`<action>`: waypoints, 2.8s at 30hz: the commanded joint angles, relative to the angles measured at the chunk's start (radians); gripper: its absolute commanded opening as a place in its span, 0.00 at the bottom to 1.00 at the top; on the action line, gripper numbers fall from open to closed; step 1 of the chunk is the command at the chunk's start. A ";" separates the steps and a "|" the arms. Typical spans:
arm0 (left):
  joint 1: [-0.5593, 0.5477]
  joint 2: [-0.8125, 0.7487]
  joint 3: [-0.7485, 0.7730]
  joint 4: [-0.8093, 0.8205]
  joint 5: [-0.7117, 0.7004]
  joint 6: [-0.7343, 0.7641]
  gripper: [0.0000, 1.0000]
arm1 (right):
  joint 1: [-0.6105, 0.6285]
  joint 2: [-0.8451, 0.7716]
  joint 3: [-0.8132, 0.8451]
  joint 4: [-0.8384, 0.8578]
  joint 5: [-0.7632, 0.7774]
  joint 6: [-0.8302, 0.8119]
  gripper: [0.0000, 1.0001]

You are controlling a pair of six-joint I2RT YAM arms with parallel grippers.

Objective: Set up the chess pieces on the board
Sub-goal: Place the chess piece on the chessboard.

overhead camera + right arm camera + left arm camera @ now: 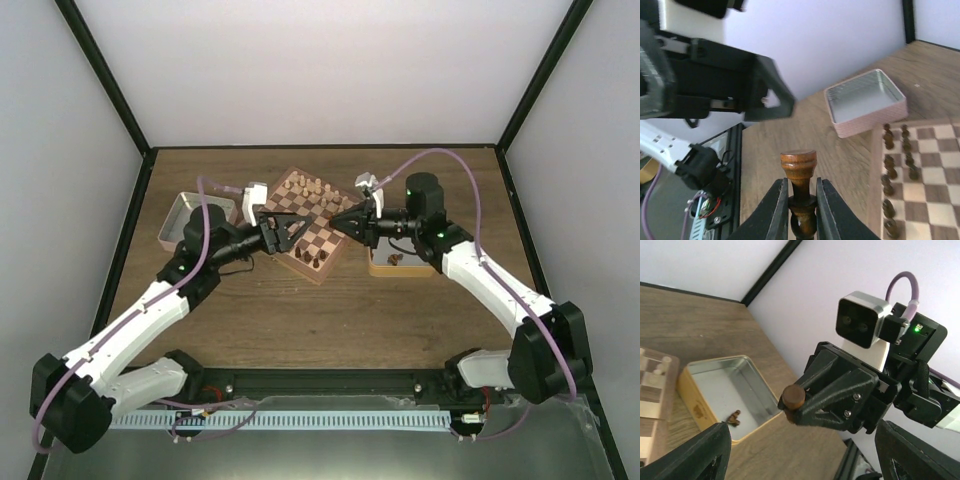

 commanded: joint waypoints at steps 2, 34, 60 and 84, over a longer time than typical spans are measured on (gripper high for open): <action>0.001 0.046 0.032 0.102 0.131 -0.099 0.81 | 0.055 0.042 0.109 -0.087 -0.108 -0.101 0.12; 0.001 0.127 0.082 0.062 0.186 -0.068 0.09 | 0.088 0.079 0.170 -0.051 -0.120 -0.001 0.29; 0.001 -0.002 -0.025 0.408 -0.015 -0.277 0.05 | 0.190 0.026 -0.133 0.942 0.187 1.043 0.56; 0.000 -0.013 -0.055 0.412 -0.041 -0.274 0.05 | 0.225 0.050 -0.071 0.870 0.267 1.146 0.16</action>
